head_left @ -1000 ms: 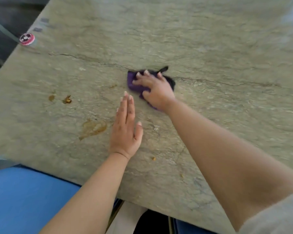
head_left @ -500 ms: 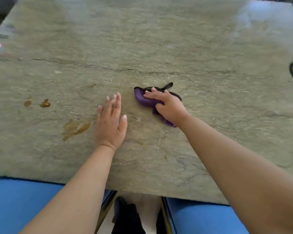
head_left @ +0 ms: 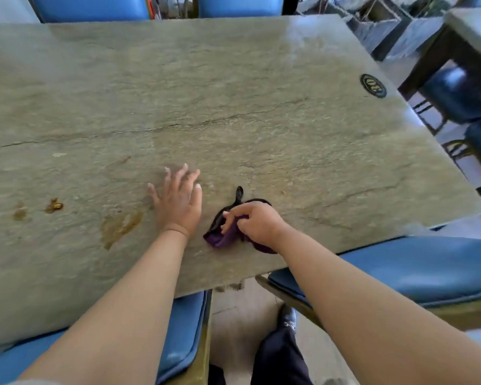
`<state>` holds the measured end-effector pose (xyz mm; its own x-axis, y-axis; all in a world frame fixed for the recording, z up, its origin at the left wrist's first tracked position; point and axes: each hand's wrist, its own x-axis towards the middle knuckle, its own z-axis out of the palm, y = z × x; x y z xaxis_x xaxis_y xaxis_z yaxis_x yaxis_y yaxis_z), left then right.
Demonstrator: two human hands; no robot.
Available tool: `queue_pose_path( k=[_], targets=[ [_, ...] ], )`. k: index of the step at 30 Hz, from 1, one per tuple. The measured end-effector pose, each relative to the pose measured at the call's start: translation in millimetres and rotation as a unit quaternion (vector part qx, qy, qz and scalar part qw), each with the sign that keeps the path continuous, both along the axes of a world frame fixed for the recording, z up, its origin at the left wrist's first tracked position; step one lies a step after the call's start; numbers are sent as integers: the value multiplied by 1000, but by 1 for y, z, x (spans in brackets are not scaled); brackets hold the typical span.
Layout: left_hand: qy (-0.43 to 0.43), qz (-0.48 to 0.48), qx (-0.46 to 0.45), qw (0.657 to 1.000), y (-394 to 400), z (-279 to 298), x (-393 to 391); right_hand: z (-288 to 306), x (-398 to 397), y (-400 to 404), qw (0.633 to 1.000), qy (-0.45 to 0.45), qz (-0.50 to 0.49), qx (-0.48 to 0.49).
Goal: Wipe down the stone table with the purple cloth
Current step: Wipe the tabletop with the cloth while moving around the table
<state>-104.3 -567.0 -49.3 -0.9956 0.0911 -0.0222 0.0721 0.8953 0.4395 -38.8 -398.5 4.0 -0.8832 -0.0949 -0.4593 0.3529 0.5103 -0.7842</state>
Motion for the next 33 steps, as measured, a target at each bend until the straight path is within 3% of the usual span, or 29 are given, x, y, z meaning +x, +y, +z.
queue_pose_path(
  k=[3,6,8,10,12,15,19,22,26,29,33],
  targets=[
    [-32,-58,-9,998,5,4,6,23,4,7,997,-5,-68,-24],
    [-34,-112,-84,990,8,0,13,38,-7,35,950,90,-283,-102],
    [-16,-112,-109,988,9,-3,15,28,-16,65,907,142,-396,-29],
    [-16,-103,-110,988,12,-3,14,2,-22,95,884,140,-443,42],
    [-10,-110,-122,986,13,-3,14,-27,-25,111,893,109,-420,120],
    [-2,-112,-124,986,13,-2,16,-47,-42,109,922,91,-289,240],
    [-5,-114,-138,984,14,-3,14,-43,-73,83,962,128,-134,200],
    [-1,-116,-134,984,13,-3,14,-40,-65,42,972,162,-61,158],
    [6,-111,-123,986,12,-5,13,-32,-18,2,986,153,-19,66],
    [-2,-118,-108,987,12,-5,13,-26,-5,17,991,125,-23,48],
    [-11,-131,-111,985,14,-3,12,-23,-11,71,972,75,-174,139]
  ],
)
